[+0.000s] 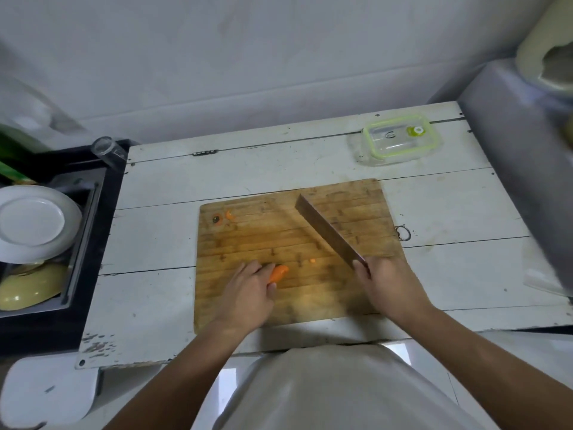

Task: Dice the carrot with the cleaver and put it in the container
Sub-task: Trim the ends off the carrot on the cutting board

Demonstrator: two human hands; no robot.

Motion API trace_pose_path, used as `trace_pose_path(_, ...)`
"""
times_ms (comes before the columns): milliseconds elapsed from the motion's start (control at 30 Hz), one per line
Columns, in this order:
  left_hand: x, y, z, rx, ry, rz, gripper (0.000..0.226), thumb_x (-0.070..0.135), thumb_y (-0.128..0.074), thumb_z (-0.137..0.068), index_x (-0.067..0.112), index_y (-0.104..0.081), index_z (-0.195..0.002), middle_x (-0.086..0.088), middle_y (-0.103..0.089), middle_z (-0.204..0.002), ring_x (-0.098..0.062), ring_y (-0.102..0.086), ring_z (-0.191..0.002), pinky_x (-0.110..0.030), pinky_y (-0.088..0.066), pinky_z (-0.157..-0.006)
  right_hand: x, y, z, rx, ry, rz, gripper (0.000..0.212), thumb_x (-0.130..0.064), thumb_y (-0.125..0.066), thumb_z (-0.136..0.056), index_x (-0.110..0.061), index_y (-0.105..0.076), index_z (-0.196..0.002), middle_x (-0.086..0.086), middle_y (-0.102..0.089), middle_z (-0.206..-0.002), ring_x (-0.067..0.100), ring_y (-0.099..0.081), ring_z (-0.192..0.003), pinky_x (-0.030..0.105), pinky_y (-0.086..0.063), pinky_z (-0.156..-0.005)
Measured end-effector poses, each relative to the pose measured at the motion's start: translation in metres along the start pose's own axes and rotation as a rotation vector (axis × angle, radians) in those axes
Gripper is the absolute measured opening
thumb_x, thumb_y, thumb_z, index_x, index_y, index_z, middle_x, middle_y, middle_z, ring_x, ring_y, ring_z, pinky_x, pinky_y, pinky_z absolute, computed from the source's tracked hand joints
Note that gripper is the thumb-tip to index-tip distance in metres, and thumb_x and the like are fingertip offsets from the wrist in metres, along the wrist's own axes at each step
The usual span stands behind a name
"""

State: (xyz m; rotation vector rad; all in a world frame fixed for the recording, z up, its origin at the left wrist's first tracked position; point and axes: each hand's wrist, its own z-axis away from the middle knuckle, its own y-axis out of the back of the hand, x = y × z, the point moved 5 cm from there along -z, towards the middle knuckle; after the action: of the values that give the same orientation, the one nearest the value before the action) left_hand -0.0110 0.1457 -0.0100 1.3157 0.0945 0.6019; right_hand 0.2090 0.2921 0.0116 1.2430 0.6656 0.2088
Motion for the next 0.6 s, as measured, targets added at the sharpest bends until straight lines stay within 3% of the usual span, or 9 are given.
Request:
trace_pose_path(100,-0.003,0.009,-0.006,0.021,0.057,0.227,0.046,0.041,-0.054,-0.103,0.029,-0.050,-0.148,0.011,-0.047,-0.141,-0.013,-0.039,-0.132,-0.030,-0.034,-0.112,0.012,0.018,-0.004,0.159,0.292,0.238,0.031,-0.026,-0.045,-0.090,-0.011,-0.071,-0.089,0.004,-0.058,-0.065,0.030,-0.056,-0.049,0.032,-0.041,-0.042)
trace_pose_path(167,-0.015,0.025,-0.013,0.155,0.244,0.543,0.031,0.025,-0.055,-0.104,0.027,-0.062,-0.134,0.011,-0.055,-0.131,-0.014,-0.051,-0.127,-0.025,-0.039,-0.103,0.021,0.022,-0.005,0.194,0.441,0.336,0.033,-0.023,-0.051,-0.084,-0.007,-0.072,-0.104,0.005,-0.061,-0.072,0.028,-0.058,-0.054,0.032,-0.043,-0.045)
trace_pose_path(233,-0.023,0.043,-0.024,0.306,0.313,0.655,0.024,0.013,-0.054,-0.103,0.024,-0.069,-0.118,0.009,-0.065,-0.117,-0.014,-0.061,-0.115,-0.024,-0.044,-0.095,0.031,0.024,-0.010,0.208,0.506,0.378,0.036,-0.016,-0.065,-0.078,-0.003,-0.067,-0.112,0.009,-0.063,-0.081,0.029,-0.061,-0.065,0.036,-0.048,-0.052)
trace_pose_path(333,0.001,0.046,-0.041,0.160,0.174,0.524,0.015,0.017,-0.063,-0.100,0.027,-0.071,-0.106,0.012,-0.068,-0.103,-0.005,-0.062,-0.098,-0.025,-0.049,-0.088,0.045,0.027,-0.018,0.264,0.344,0.346,0.037,-0.012,-0.078,-0.071,-0.006,-0.068,-0.107,0.008,-0.065,-0.080,0.032,-0.062,-0.062,0.035,-0.047,-0.050)
trace_pose_path(433,0.042,0.019,-0.058,-0.083,-0.025,0.311,0.015,0.022,-0.074,-0.092,0.024,-0.074,-0.107,0.007,-0.073,-0.101,-0.013,-0.066,-0.100,-0.032,-0.053,-0.090,0.054,0.029,-0.020,0.298,0.058,0.209,0.021,-0.009,-0.070,-0.080,-0.012,-0.070,-0.101,0.003,-0.063,-0.075,0.032,-0.060,-0.056,0.031,-0.043,-0.048)
trace_pose_path(500,0.062,0.005,-0.066,-0.139,-0.108,0.174,0.021,0.026,-0.077,-0.090,0.025,-0.074,-0.110,0.006,-0.072,-0.105,-0.015,-0.063,-0.104,-0.032,-0.051,-0.091,0.059,0.031,-0.022,0.308,-0.093,0.092,0.012,-0.011,-0.060,-0.089,-0.014,-0.069,-0.095,0.004,-0.059,-0.073,0.034,-0.054,-0.057,0.031,-0.039,-0.050)
trace_pose_path(600,0.075,-0.007,-0.075,-0.128,-0.170,0.088,0.017,0.025,-0.075,-0.092,0.022,-0.073,-0.108,0.001,-0.068,-0.110,-0.019,-0.062,-0.105,-0.032,-0.049,-0.089,0.062,0.032,-0.021,0.305,-0.229,-0.003,0.015,-0.012,-0.051,-0.094,-0.013,-0.063,-0.084,0.006,-0.056,-0.070,0.033,-0.047,-0.061,0.032,-0.032,-0.054)
